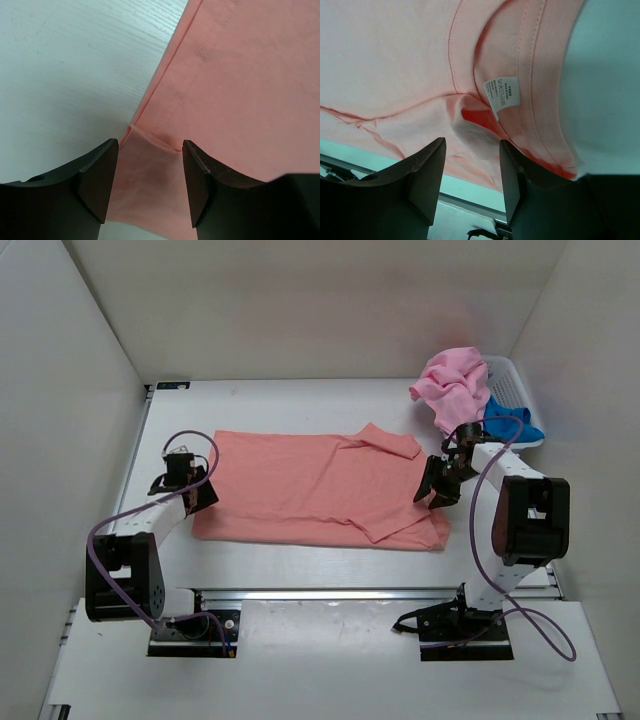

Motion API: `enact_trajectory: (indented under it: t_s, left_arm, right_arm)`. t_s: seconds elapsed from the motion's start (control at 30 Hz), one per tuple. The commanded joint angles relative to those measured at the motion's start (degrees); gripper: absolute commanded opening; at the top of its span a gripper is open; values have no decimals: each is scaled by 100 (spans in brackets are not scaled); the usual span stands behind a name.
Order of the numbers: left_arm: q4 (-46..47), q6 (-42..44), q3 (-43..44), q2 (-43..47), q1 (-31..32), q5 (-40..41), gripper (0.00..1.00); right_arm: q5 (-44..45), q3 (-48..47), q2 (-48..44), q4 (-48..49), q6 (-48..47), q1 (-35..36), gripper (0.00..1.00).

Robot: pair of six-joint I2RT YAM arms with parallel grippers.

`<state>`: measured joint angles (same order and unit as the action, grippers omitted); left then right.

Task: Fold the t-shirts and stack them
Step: Fold the flattened tshirt in 1/3 of the way

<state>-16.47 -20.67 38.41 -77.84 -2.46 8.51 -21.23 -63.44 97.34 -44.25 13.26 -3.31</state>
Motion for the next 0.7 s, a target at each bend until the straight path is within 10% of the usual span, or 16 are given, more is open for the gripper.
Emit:
enact_trajectory:
  t_s: [0.0, 0.23, 0.5, 0.67]
  left_arm:
    - [47, -34, 43, -20, 8, 80, 66]
    - [-6, -157, 96, -231, 17, 107, 64]
    - [-128, -227, 193, -328, 0, 10, 0]
    - [-120, -244, 254, -258, -27, 28, 0]
  right_arm:
    - [41, 24, -4, 100, -113, 50, 45]
    - [-39, 25, 13, 110, -139, 120, 44]
    - [-82, 156, -66, 154, -87, 103, 43]
    - [-83, 200, -92, 206, -121, 76, 24]
